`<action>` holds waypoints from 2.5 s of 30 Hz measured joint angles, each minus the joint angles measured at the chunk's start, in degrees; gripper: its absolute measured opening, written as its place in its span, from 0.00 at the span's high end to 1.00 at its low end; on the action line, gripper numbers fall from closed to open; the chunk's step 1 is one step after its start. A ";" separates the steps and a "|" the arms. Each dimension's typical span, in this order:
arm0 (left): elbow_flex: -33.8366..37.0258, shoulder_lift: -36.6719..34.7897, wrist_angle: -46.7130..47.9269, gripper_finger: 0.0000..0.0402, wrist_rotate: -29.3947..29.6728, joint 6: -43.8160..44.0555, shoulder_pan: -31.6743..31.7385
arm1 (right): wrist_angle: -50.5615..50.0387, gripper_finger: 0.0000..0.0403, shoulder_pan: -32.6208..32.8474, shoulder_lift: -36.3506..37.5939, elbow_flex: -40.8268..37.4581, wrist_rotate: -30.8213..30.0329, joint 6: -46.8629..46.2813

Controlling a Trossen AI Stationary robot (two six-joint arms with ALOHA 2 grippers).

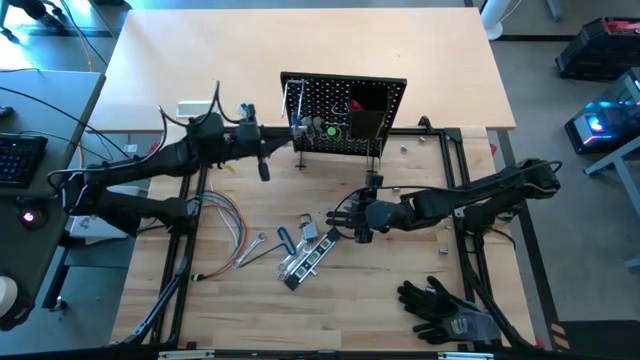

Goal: Hang tools onto peg board
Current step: Hang the wrench on the peg board

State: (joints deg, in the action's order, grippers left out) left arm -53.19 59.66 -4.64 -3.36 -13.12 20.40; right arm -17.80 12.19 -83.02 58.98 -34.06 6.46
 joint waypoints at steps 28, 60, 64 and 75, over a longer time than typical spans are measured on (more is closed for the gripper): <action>-0.02 -0.48 0.43 1.00 -1.87 4.22 2.17 | 0.00 0.73 0.00 -0.02 0.00 -0.46 -0.04; -0.11 4.79 -3.69 1.00 -2.07 10.10 6.00 | -0.48 0.73 0.00 -0.04 0.00 -1.44 -0.04; -0.11 4.77 -3.60 0.97 -1.37 10.07 6.00 | -0.62 0.73 -0.02 -0.04 0.02 -1.59 -0.01; -0.07 3.86 5.33 0.66 1.04 10.99 5.99 | -3.34 0.73 0.00 -0.04 0.02 -2.36 -1.53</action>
State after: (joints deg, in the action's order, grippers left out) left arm -53.26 63.51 0.69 -2.32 -2.13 26.39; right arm -21.14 12.19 -83.07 59.00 -36.42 4.93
